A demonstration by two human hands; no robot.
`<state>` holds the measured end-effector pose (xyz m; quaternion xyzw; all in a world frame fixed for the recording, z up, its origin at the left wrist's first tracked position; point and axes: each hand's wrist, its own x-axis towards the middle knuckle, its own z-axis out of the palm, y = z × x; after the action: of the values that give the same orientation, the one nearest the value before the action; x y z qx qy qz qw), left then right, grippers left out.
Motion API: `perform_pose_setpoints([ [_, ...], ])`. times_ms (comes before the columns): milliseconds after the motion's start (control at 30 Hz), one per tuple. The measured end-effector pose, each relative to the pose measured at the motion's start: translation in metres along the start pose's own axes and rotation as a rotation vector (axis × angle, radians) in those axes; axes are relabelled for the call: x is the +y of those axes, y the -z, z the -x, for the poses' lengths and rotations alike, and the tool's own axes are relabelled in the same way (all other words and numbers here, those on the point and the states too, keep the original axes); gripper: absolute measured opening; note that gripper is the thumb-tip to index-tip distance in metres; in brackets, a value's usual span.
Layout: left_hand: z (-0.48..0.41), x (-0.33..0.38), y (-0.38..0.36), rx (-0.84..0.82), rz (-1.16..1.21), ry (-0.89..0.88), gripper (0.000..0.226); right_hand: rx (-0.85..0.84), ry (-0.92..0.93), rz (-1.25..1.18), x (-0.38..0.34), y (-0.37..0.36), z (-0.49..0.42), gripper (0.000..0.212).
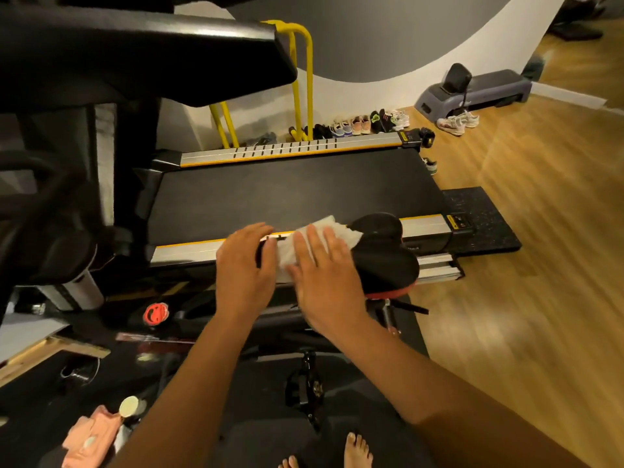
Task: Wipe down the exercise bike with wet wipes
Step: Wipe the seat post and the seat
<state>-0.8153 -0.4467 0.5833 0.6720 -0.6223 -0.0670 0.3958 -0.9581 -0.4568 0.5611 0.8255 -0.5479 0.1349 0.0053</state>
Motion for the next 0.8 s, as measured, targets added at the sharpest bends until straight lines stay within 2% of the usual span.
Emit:
perform_pose_setpoints([
  [67, -0.001, -0.004, 0.005, -0.005, 0.148, 0.077, 0.031, 0.041, 0.092, -0.061, -0.022, -0.005, -0.014, 0.054],
  [167, 0.002, 0.001, 0.000, -0.040, 0.206, 0.090, 0.030, 0.020, 0.123, -0.014, 0.013, 0.001, -0.004, 0.055],
  [267, 0.006, -0.001, -0.007, -0.049, 0.229, 0.121, 0.034, 0.021, -0.003, 0.111, 0.087, 0.014, 0.028, 0.048],
  [367, 0.007, -0.004, -0.007, -0.071, 0.225, 0.119, 0.036, -0.012, -0.239, 0.053, 0.112, 0.022, 0.045, 0.059],
  [467, 0.004, 0.000, -0.002, -0.092, 0.295, 0.185, 0.034, 0.065, -0.155, 0.091, 0.054, 0.008, 0.040, 0.056],
  [567, -0.001, 0.000, 0.003, -0.042, 0.398, 0.252, 0.034, 0.174, -0.026, -0.065, -0.015, -0.007, 0.003, 0.066],
  [633, -0.005, 0.001, 0.004, -0.015, 0.435, 0.264, 0.034, 0.163, 0.051, -0.191, -0.037, -0.005, -0.020, 0.066],
  [733, -0.008, 0.008, 0.002, -0.032, 0.293, 0.159, 0.033, 0.030, 0.088, -0.231, -0.004, 0.010, -0.015, 0.065],
  [800, -0.007, 0.011, -0.007, -0.085, 0.170, 0.067, 0.036, 0.040, 0.019, -0.184, 0.048, 0.015, 0.010, 0.057],
])
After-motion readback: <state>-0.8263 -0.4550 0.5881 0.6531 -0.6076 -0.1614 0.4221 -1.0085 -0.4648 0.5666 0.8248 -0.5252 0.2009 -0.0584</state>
